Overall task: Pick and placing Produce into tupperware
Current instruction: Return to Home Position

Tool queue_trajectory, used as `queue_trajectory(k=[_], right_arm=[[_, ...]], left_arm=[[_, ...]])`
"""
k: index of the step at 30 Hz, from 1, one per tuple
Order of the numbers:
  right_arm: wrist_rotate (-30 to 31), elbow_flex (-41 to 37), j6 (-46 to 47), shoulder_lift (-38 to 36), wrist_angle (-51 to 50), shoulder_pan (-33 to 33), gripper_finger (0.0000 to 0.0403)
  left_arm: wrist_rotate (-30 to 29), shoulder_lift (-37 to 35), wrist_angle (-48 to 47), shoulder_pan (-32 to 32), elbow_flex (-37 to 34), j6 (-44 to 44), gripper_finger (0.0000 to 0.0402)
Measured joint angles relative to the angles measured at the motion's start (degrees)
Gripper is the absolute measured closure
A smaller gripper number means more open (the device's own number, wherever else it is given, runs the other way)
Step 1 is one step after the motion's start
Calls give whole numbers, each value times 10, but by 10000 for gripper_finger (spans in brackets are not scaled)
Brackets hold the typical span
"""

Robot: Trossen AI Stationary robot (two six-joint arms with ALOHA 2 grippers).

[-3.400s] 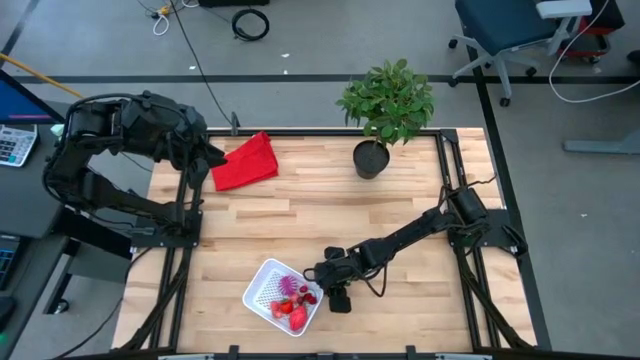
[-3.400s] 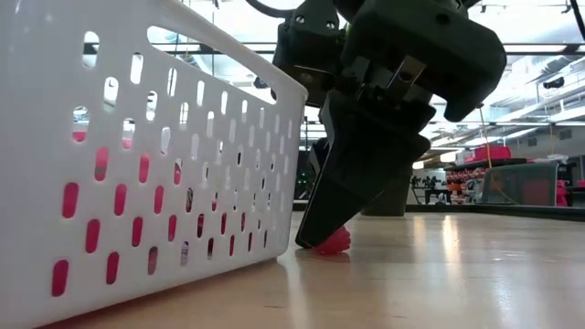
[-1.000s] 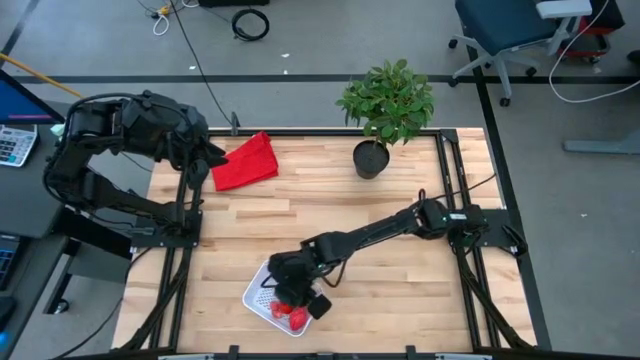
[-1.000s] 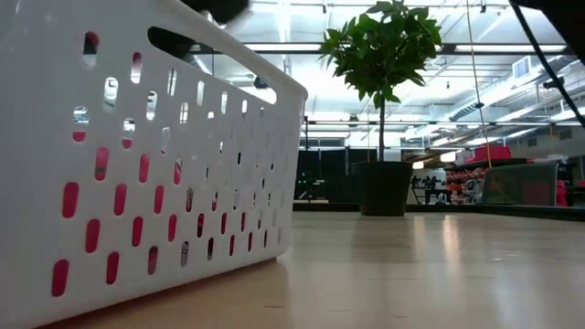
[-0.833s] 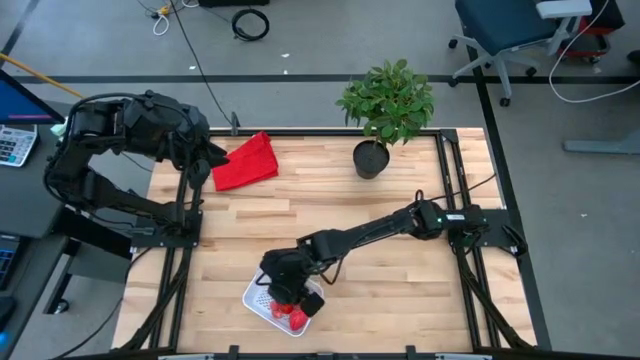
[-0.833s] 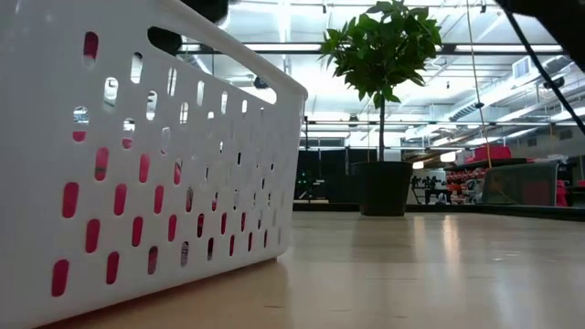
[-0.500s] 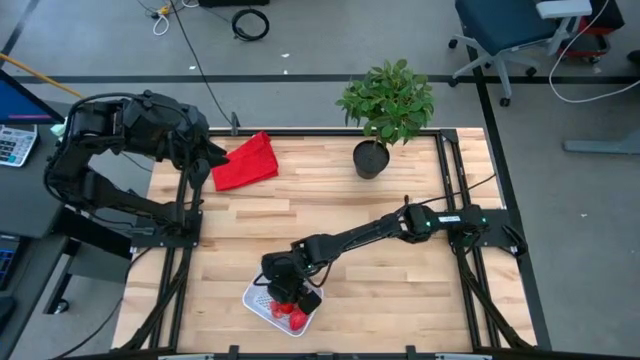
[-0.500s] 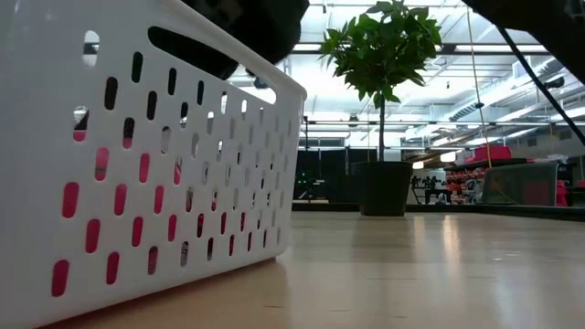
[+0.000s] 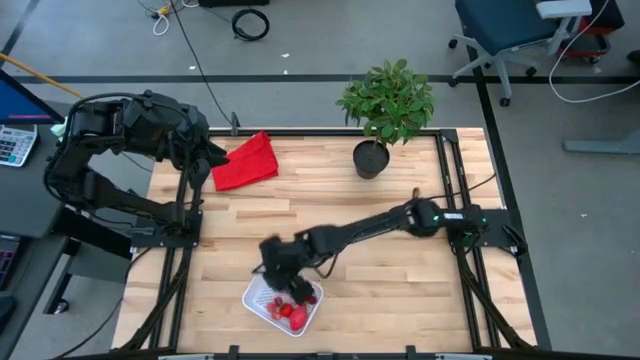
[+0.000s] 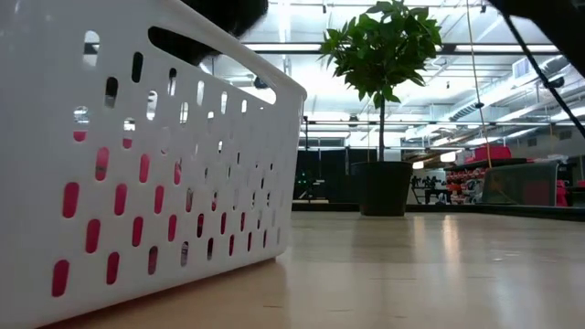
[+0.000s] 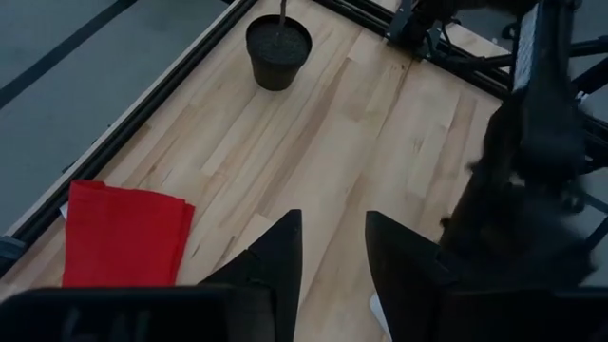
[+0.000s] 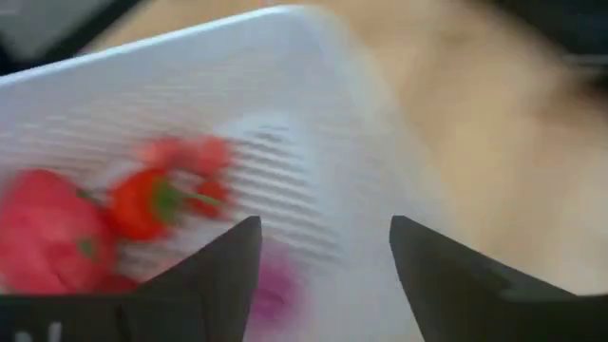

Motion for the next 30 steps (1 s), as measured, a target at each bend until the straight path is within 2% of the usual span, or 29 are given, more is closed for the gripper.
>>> queue_trajectory(k=[4, 8, 13, 22, 26, 30], right_arm=[[95, 0, 1, -85, -55, -16, 159], [143, 1, 37, -190, -115, -28, 167], [167, 2, 161, -353, -134, -30, 175], [168, 2, 346, -609, -138, -30, 174], [169, -9, 340, -693, -185, -30, 174], [185, -65, 384, -736, -235, -30, 174]], left_arm=[[0, 0, 0, 0, 0, 0, 279], [0, 0, 0, 0, 0, -6, 284], [0, 0, 1, 0, 0, -8, 281], [0, 0, 30, 1, 0, 22, 274], [1, -16, -7, -1, 0, -22, 279], [6, -79, -28, -11, 0, -67, 279]])
